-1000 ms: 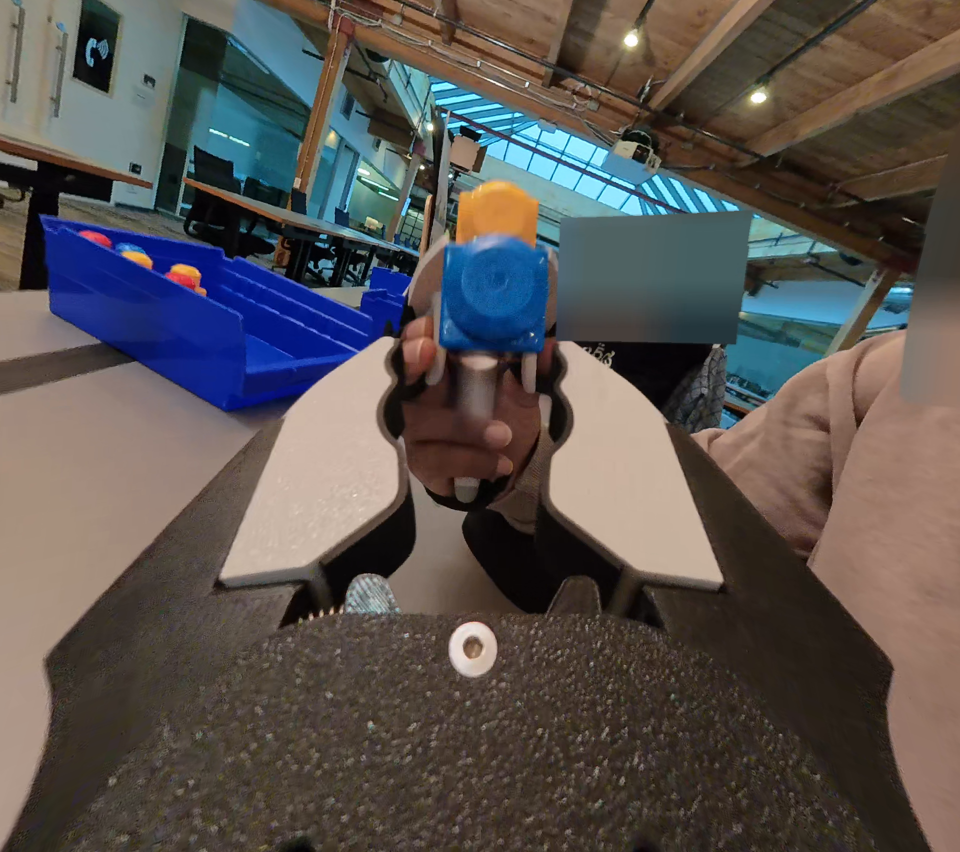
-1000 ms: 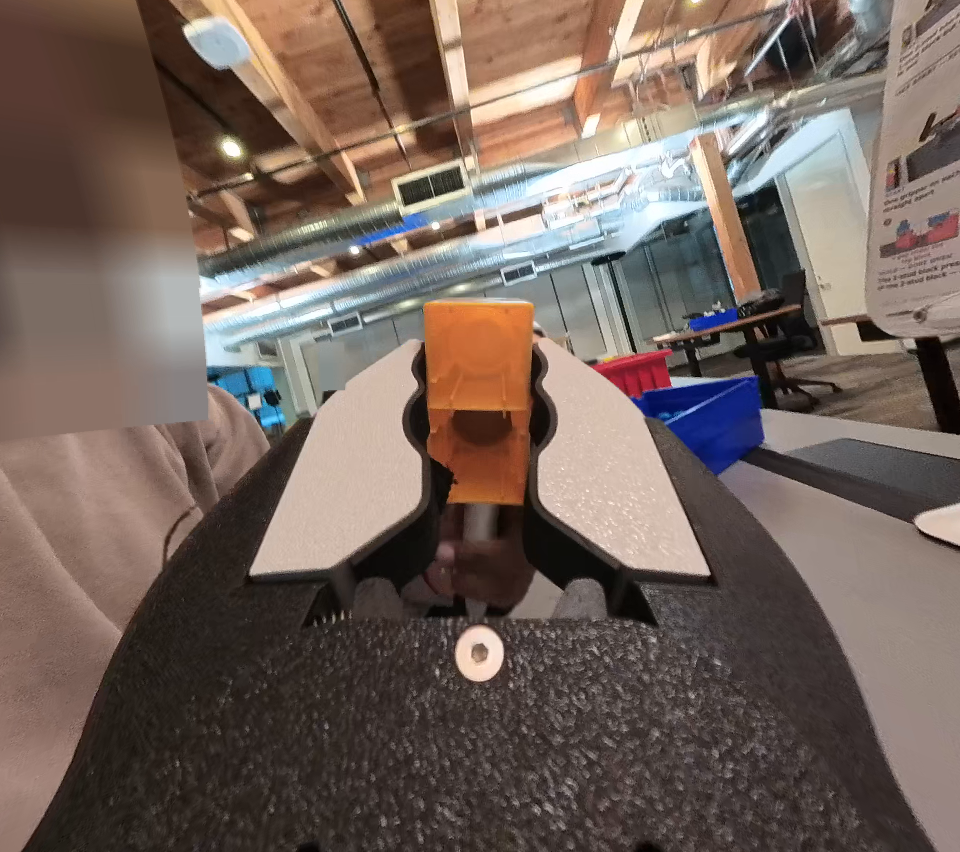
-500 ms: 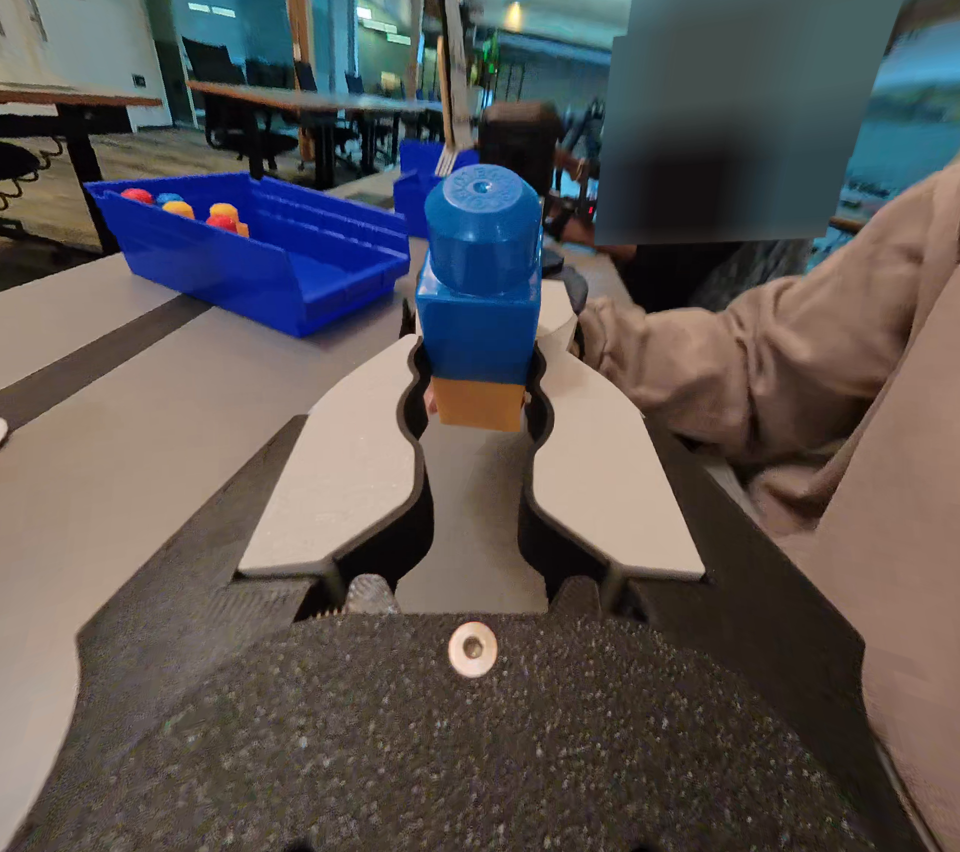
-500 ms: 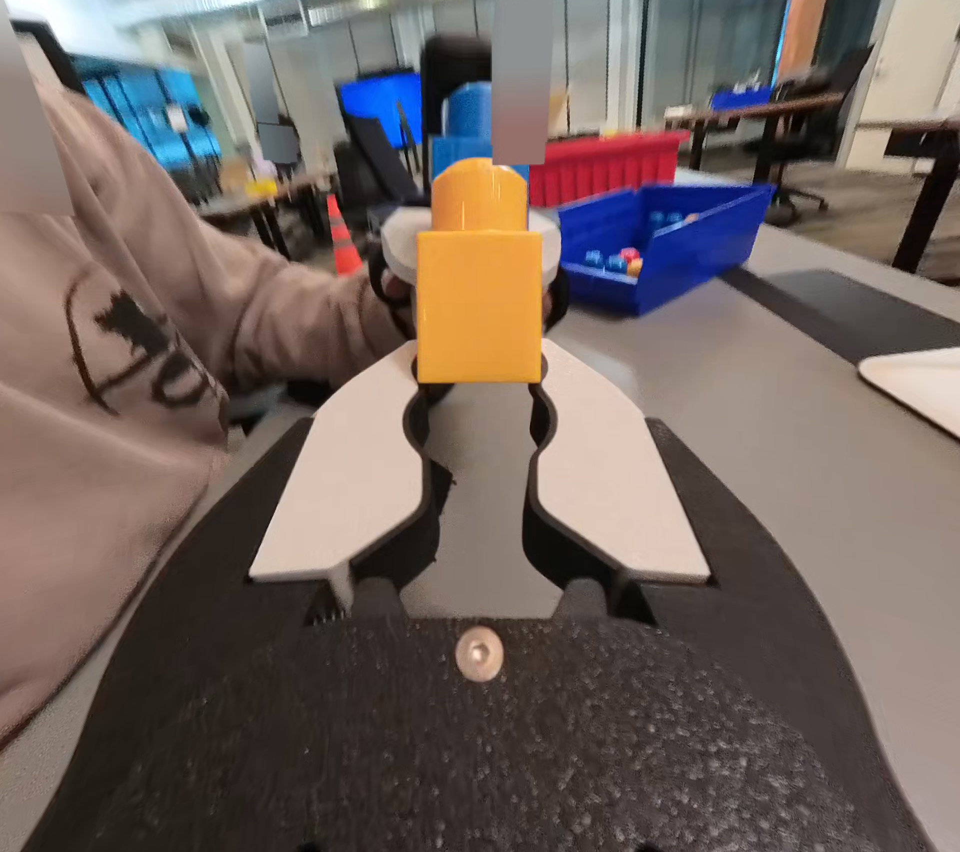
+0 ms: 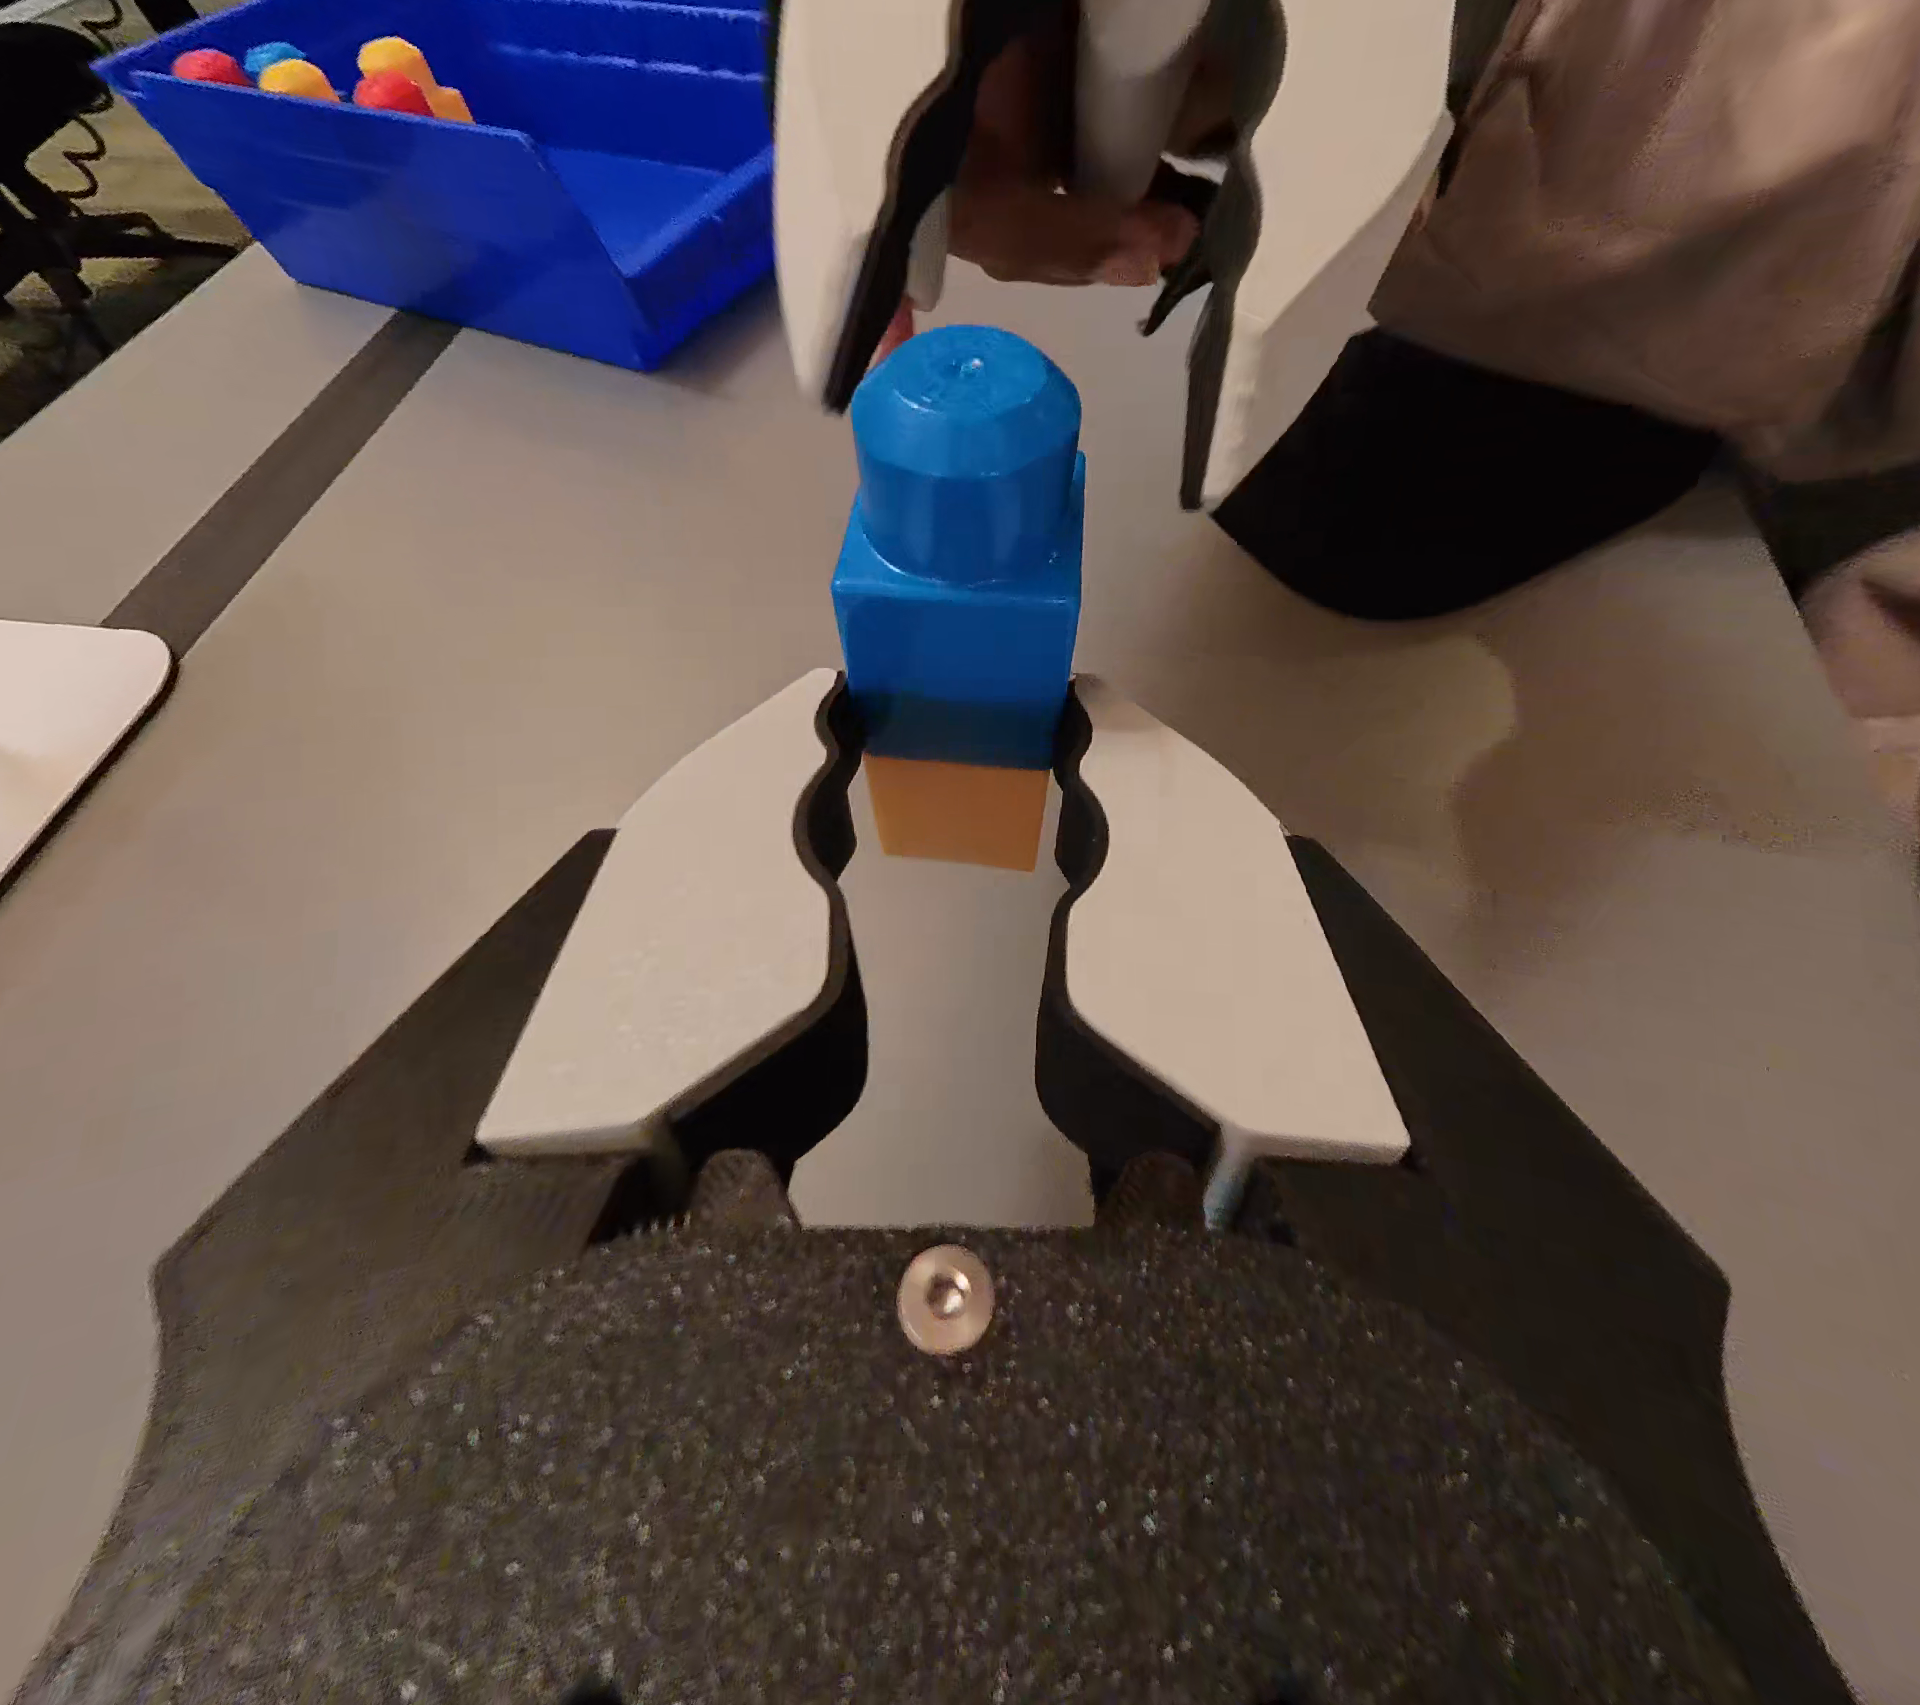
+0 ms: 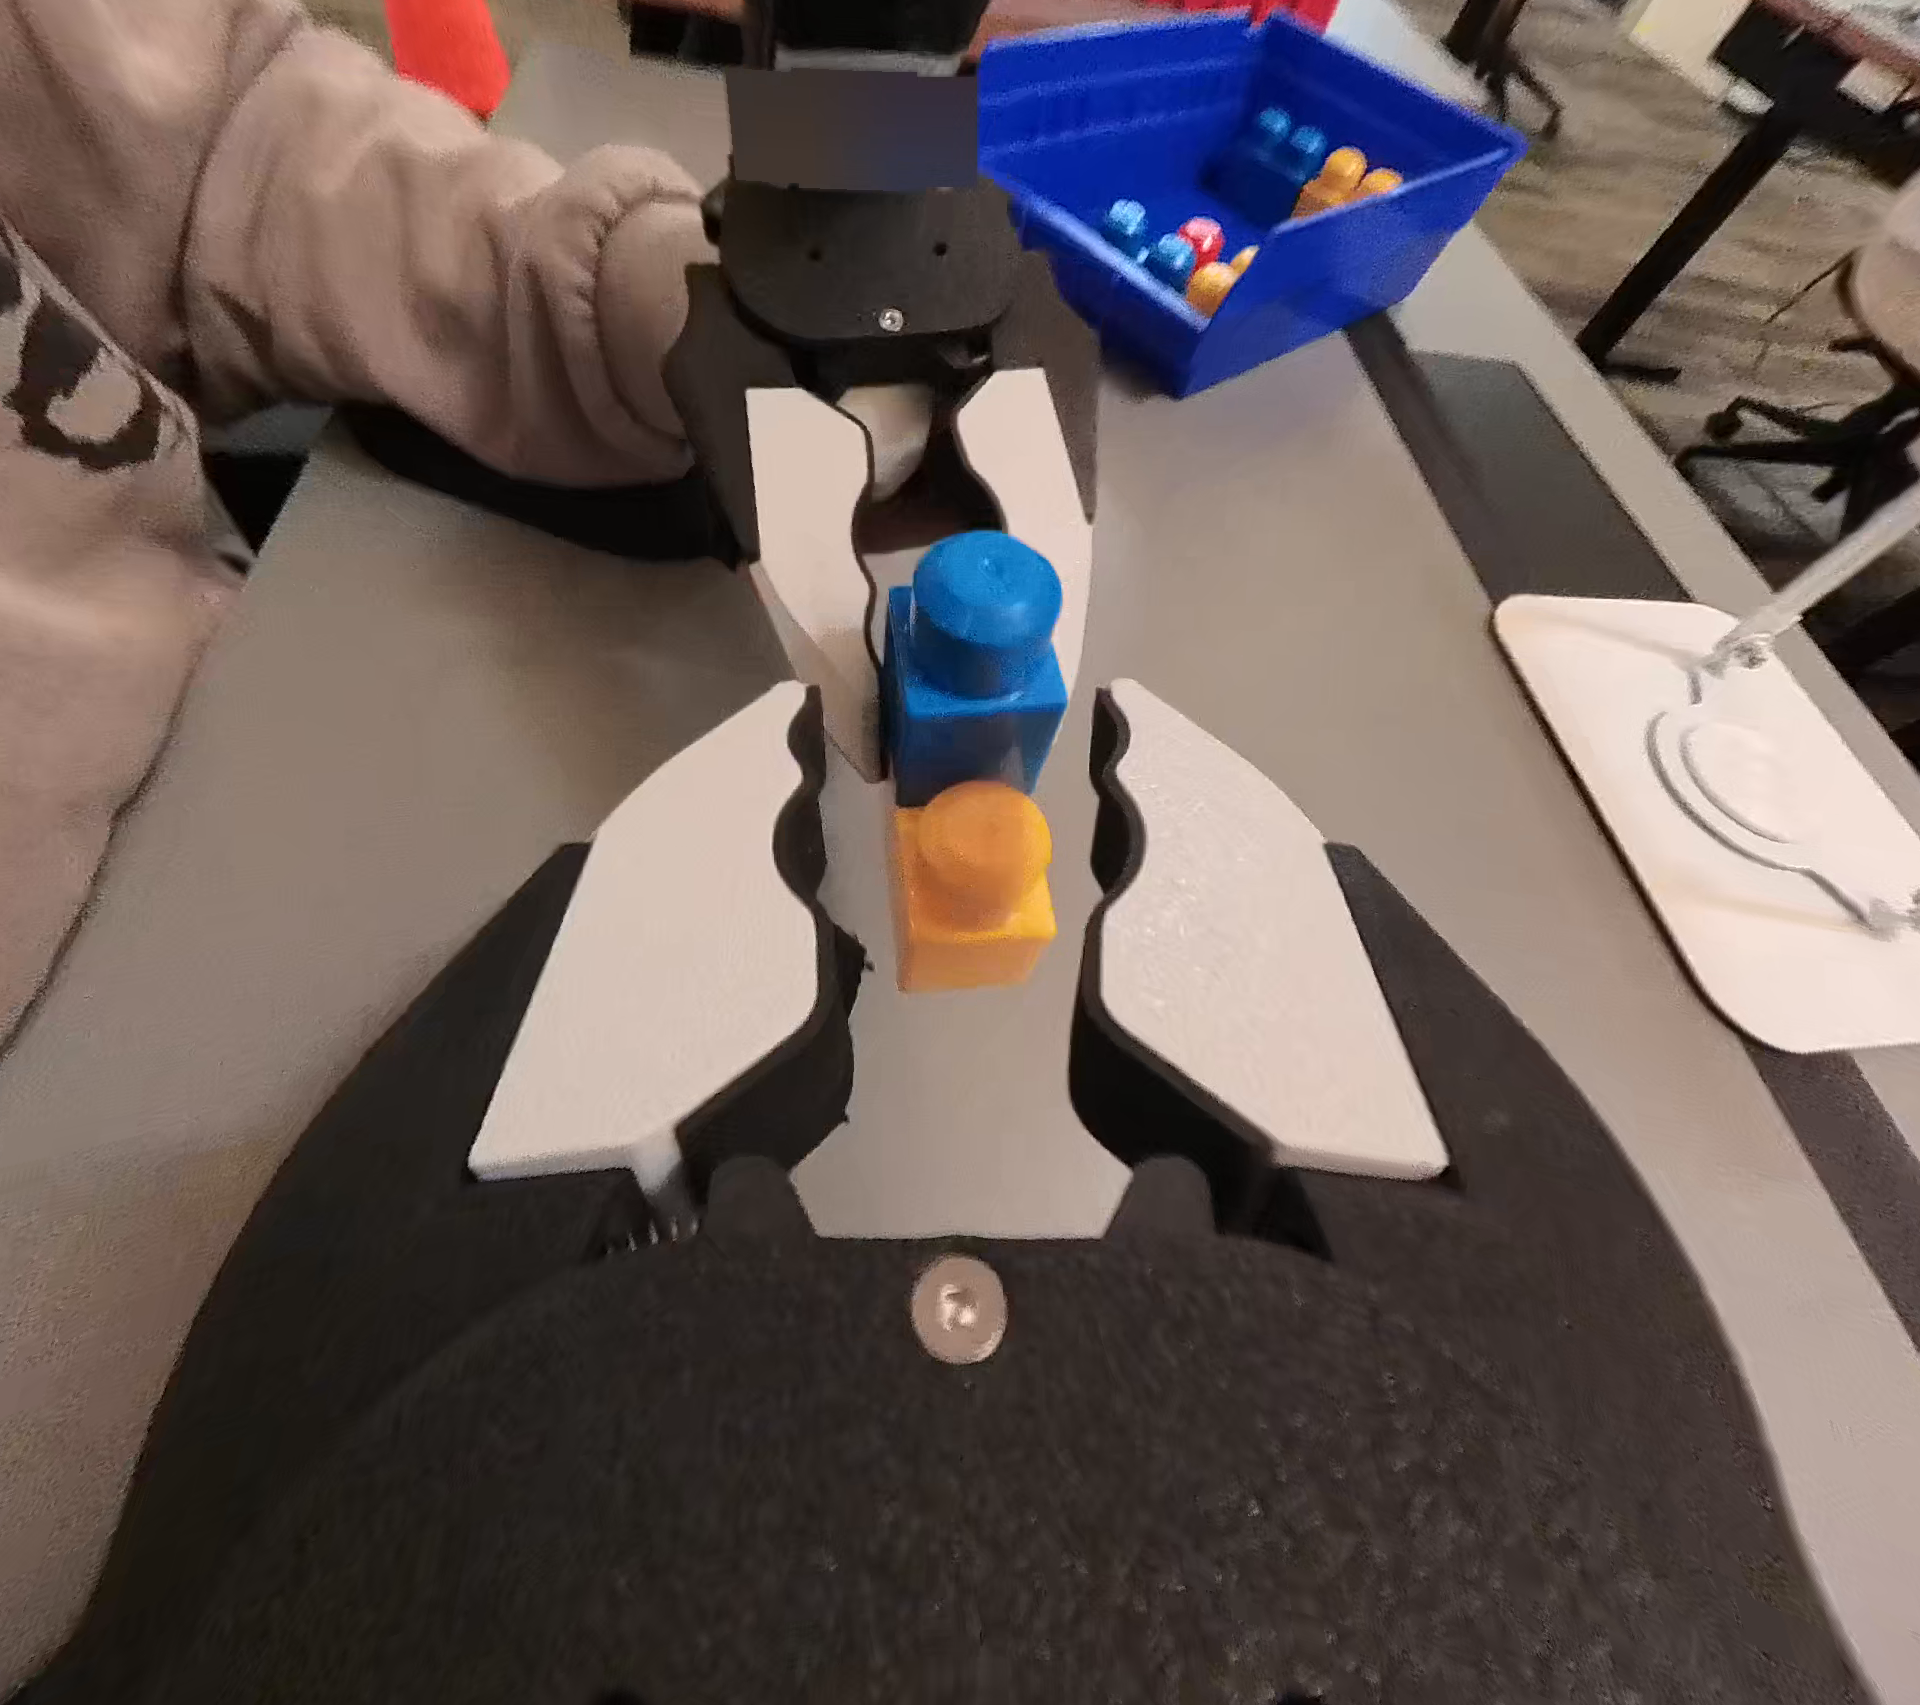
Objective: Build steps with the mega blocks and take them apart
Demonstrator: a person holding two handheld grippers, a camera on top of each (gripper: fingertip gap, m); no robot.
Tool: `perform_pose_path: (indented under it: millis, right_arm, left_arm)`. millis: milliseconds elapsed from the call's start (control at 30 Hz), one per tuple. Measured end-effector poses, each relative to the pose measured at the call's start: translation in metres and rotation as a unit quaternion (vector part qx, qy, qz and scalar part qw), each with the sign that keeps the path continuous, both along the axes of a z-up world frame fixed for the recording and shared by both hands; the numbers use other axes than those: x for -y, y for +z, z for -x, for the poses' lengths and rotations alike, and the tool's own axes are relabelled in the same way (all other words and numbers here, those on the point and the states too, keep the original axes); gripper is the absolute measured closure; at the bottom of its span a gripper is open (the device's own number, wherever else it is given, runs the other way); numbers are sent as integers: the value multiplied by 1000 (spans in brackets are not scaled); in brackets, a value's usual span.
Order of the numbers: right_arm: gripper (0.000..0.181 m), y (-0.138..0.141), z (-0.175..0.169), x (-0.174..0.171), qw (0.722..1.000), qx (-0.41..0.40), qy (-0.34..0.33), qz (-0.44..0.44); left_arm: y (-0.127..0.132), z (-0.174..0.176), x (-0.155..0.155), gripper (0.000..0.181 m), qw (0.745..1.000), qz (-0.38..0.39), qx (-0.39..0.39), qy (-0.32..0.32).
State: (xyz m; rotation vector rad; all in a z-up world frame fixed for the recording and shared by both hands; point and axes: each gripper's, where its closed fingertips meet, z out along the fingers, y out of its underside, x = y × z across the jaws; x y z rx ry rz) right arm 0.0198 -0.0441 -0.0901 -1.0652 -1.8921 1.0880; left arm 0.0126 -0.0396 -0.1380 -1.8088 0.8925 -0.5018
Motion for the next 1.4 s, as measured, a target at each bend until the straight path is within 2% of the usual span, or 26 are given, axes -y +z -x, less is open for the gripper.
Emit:
perform_pose_path:
  millis: [100, 167, 233, 300, 367, 433, 533, 633, 800, 900, 1000, 1200, 1400]
  right_arm:
    - [134, -13, 6, 8, 998, 44, 15, -30]
    - [146, -23, 7, 12, 996, 72, 23, -50]
    - [147, -29, 6, 12, 993, 87, 24, -74]
    - [147, -27, 3, 11, 993, 89, 26, -76]
    - [147, -19, -3, 3, 994, 80, 22, -69]
    - [147, -6, -14, -15, 995, 74, 9, -58]
    - [147, 16, -37, -66, 995, 67, -41, -58]
    - [147, 38, -62, -134, 990, 63, -109, -57]
    - [147, 52, -99, -250, 975, 74, -204, -57]
    - [147, 38, -111, -298, 967, 87, -235, -47]
    - [147, 10, -114, -328, 962, 103, -249, -34]
    - [147, -58, -109, -352, 957, 160, -238, -40]
    - [147, -83, -95, -361, 958, 170, -225, -44]
  left_arm:
    - [-7, -7, 4, 145, 1000, 0, -26, -12]
    - [-11, -9, 6, 145, 999, -1, -41, -18]
    - [-14, -10, 7, 145, 999, -6, -48, -19]
    - [-7, -12, 7, 144, 999, -22, -22, -20]
    - [3, -11, 4, 126, 999, -36, 6, -11]
    - [17, -1, -2, 131, 997, -60, 44, 16]
    - [43, 23, -12, 157, 984, -94, 136, 72]
    - [64, 56, -18, 180, 960, -132, 207, 137]
    - [78, 95, -21, 181, 933, -188, 218, 215]
    - [79, 106, -22, 181, 925, -213, 201, 244]
    - [76, 114, -25, 181, 921, -212, 201, 258]
    - [59, 119, -33, 181, 926, -189, 196, 263]
    - [45, 118, -39, 181, 931, -170, 189, 260]
